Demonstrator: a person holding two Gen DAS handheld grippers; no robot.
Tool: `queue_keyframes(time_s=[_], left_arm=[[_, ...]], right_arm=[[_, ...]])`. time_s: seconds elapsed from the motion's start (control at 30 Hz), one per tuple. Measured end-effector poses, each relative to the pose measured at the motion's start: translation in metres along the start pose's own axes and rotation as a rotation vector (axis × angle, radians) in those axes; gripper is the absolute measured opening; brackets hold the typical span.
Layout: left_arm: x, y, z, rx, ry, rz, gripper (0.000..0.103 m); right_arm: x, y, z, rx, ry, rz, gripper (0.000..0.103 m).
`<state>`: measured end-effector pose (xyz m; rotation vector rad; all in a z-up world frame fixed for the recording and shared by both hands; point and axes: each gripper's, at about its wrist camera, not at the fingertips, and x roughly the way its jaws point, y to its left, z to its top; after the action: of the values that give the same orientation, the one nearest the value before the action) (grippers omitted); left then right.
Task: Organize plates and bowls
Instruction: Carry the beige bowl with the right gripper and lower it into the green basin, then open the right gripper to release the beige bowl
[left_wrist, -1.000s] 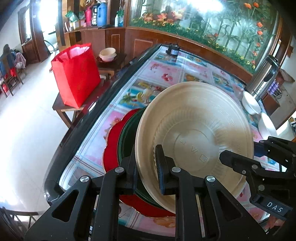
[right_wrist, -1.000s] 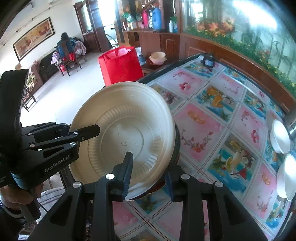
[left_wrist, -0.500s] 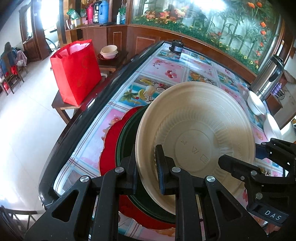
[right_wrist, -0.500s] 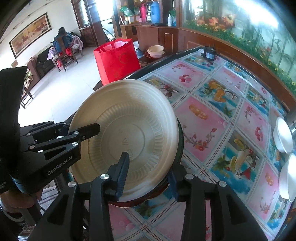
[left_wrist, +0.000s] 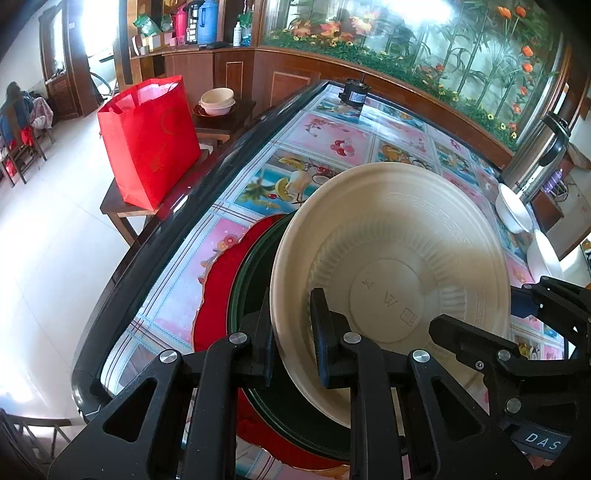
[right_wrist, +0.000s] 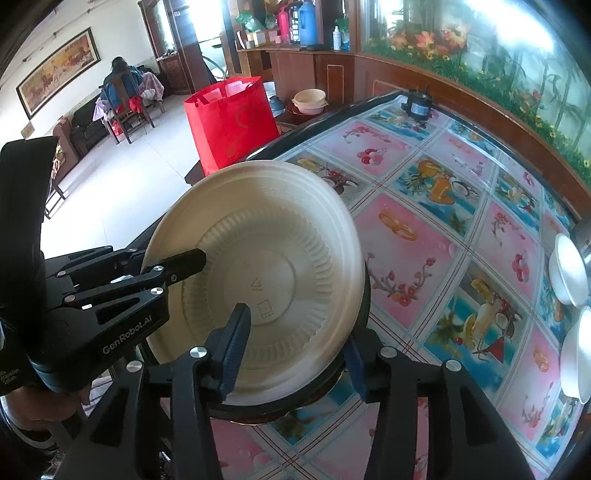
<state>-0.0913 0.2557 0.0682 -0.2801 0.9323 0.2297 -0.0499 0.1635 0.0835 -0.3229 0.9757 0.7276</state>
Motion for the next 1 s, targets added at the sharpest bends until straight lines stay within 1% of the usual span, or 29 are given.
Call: queue_keyframes(time_s=[0.43,0.6,0.67,0.83,1.0], left_arm=[[0.006,0.000,-0.002,-0.004,0.009,-0.004,0.018],[0.009,0.000,-0.004,-0.003,0.008,0.009,0.017],[0.009,0.000,-0.005,0.001,0.004,0.012,0.017],[0.009,0.001,-0.006,0.003,-0.004,0.018,0.017],[0.009,0.002,-0.007,-0.001,-0.014,0.024,0.018]], right_arm=[[0.001,-0.001,-0.001,-0.003,0.000,0.002,0.050],[-0.003,-0.001,-0.001,-0.003,-0.011,0.003,0.050],[-0.008,-0.003,-0.003,-0.005,-0.021,-0.030,0.059],[-0.015,-0.015,-0.008,0.028,-0.037,-0.025,0.060],[-0.020,-0.025,-0.015,0.062,-0.056,-0.033,0.066]])
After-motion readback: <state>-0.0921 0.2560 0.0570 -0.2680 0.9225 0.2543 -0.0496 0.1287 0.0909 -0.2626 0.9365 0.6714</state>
